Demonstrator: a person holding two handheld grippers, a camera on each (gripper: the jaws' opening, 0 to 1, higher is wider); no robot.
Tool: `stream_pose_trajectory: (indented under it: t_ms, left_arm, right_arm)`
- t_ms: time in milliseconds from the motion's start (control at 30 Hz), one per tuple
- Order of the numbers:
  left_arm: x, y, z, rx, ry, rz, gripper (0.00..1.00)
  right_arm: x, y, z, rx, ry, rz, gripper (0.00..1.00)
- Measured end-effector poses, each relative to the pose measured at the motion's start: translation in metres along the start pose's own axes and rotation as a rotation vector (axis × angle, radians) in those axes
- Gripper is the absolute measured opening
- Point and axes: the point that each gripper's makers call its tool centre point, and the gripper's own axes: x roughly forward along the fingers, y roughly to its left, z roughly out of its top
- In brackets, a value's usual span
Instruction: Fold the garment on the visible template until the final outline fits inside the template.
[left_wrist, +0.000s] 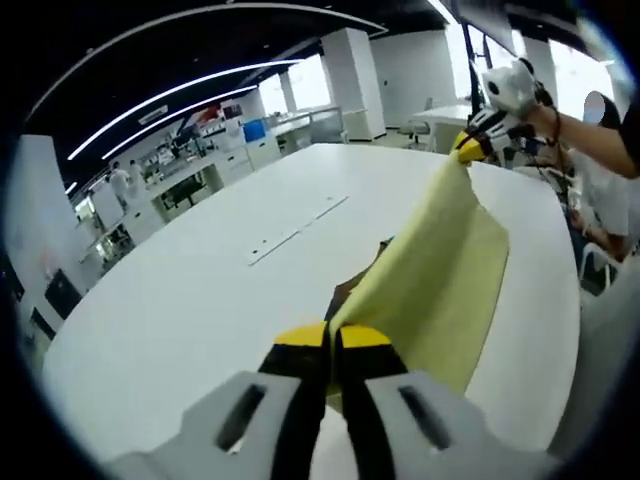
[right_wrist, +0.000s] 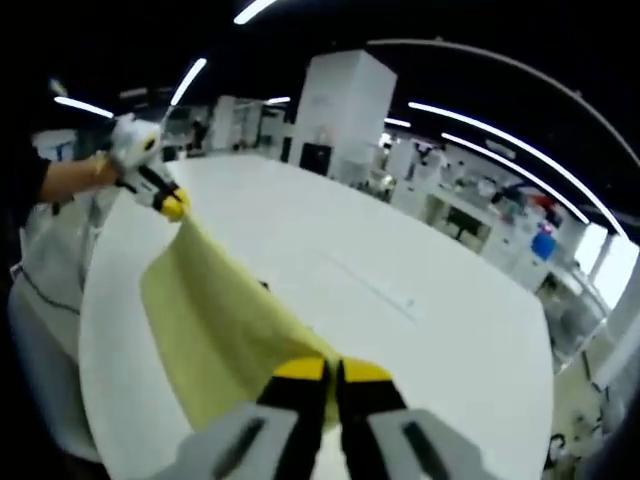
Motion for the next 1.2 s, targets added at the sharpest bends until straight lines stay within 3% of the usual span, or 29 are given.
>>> stream_pose_trajectory:
  t_ms: [1200]
  left_arm:
    - [0.07,0.017,-0.056,-0.078,0.125,-0.046,0.0]
  right_arm:
    - [0.075,-0.011,-0.052,0.037,0.152,0.033,0.0]
